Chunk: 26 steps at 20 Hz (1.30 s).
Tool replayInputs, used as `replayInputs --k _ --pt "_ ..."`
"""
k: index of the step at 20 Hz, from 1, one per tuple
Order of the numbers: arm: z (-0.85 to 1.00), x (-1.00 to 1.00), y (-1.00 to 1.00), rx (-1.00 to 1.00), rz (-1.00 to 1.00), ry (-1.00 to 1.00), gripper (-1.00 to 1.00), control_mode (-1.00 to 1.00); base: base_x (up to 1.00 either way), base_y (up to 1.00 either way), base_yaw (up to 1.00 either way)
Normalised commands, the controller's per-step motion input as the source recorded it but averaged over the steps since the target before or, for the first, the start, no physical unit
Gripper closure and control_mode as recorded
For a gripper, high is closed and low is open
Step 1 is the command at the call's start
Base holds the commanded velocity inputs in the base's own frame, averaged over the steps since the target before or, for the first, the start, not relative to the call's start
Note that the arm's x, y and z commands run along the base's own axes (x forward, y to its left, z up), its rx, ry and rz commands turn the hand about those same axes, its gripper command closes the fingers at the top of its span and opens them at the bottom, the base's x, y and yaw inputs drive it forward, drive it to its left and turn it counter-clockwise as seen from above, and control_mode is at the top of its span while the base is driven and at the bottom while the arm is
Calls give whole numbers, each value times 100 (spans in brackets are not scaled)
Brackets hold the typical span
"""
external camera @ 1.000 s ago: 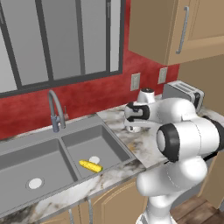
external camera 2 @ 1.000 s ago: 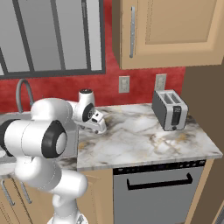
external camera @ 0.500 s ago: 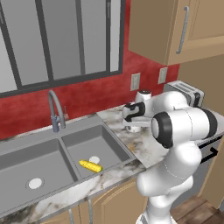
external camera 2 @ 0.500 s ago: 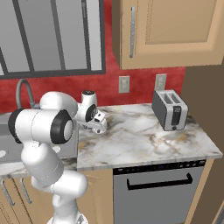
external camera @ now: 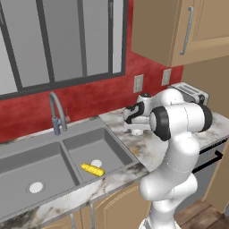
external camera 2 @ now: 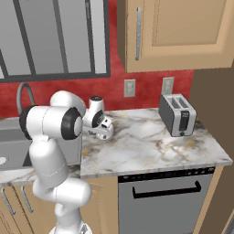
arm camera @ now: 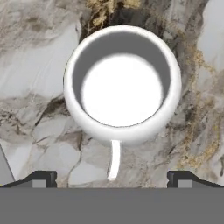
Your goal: Clear the mugs and bowl far away from the sink.
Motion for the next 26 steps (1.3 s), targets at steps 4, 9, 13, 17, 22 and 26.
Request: replayInputs --k 4,9,13,17,22,26 --pt "-18 18 0 3 4 0 -100 -100 0 0 0" --pt "-19 22 0 2 4 0 -100 -100 0 0 0" --pt "-12 23 0 0 4 0 -100 -100 0 0 0" --pt "-1 4 0 0 2 0 -100 -100 0 0 0" --pt "-3 0 0 0 0 0 -100 -100 0 0 0" --pt "-12 -1 2 0 0 0 -100 -100 0 0 0"
